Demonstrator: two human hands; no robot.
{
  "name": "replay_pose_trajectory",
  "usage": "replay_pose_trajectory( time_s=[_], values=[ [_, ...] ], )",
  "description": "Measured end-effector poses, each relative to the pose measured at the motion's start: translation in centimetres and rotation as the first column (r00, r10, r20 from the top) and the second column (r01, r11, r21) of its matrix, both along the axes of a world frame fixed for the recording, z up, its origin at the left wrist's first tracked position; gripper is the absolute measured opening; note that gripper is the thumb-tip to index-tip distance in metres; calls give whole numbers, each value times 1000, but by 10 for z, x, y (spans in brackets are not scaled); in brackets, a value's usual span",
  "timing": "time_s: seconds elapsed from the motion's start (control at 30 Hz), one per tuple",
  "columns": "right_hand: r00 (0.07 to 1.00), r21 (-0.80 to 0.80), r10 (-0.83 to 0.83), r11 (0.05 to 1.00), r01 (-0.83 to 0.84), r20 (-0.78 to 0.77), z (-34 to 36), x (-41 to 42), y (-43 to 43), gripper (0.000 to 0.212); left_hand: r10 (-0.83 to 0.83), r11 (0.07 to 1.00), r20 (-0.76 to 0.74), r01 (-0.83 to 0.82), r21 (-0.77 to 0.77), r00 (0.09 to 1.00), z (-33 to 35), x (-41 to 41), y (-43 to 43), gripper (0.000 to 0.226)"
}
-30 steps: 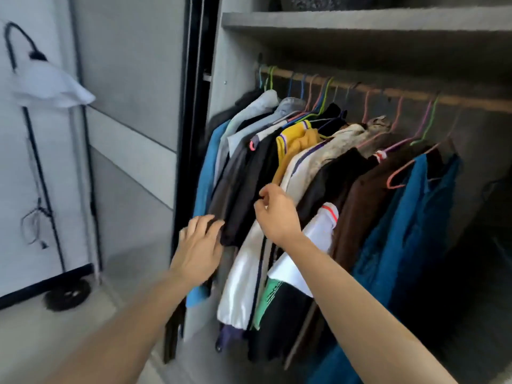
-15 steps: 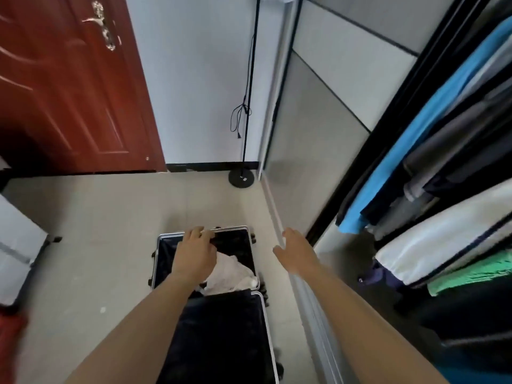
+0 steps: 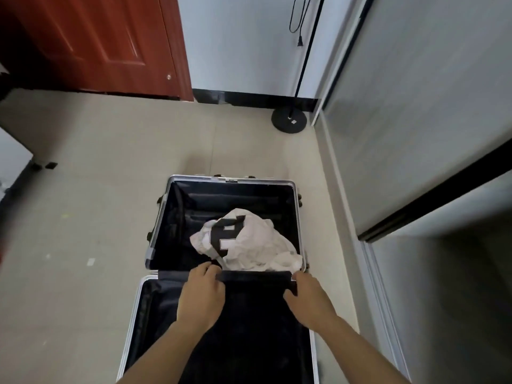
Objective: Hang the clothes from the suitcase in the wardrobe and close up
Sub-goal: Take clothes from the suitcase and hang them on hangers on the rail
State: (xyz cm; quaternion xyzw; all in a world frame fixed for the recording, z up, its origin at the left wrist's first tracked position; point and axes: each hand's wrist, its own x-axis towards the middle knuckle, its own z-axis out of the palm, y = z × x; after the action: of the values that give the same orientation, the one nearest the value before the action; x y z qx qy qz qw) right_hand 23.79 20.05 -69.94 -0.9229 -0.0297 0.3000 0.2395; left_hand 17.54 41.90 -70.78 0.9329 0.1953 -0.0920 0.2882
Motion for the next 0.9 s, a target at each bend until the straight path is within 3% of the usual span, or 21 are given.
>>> replay_pose_trajectory(
  time_s=[0.13,0.3,0.43,0.57,0.6,0.63,0.67,0.73,0.77,0.8,0.83,0.9],
  values=[
    [995,-137,78,988,-70,56,-120,24,-13,28,-39,999,0,39,-7,999,-126,17,-10,34],
    [932,-344,253,926,-157,258,-227,80,-23,38,-145,989,120,148,-18,982,-246,61,-31,28],
    [904,-516,306,849,-117,298,-267,115,-20,45,-107,994,141,102,41,984,-283,101,-51,35],
    [905,-736,397,656,-166,150,-279,133,-9,38,-53,987,-23,56,148,998,-293,121,-60,43],
    [896,-756,424,627,-188,129,-278,133,-6,36,-55,989,-41,61,136,998,-292,121,-61,46],
    [899,-730,414,657,-187,143,-279,133,-4,31,-50,992,-62,57,110,997,-290,120,-61,53],
    [914,-631,353,761,-155,201,-279,132,-2,25,-39,997,-82,44,61,996,-289,120,-60,61],
    [958,-148,-16,987,61,285,-270,128,6,18,-16,1000,-108,13,-28,994,-285,124,-57,79],
    [951,175,-239,963,205,198,-263,125,11,21,-4,999,-114,-2,-54,993,-284,125,-55,87],
    [914,444,-403,829,340,51,-251,121,17,25,9,997,-115,-18,-77,993,-283,125,-54,93],
    [864,629,-489,637,446,-118,-238,118,21,28,21,994,-112,-33,-108,994,-282,126,-52,97],
    [781,752,-436,288,592,-447,-212,108,22,27,22,987,-94,-37,-158,995,-284,123,-48,93]
  ],
)
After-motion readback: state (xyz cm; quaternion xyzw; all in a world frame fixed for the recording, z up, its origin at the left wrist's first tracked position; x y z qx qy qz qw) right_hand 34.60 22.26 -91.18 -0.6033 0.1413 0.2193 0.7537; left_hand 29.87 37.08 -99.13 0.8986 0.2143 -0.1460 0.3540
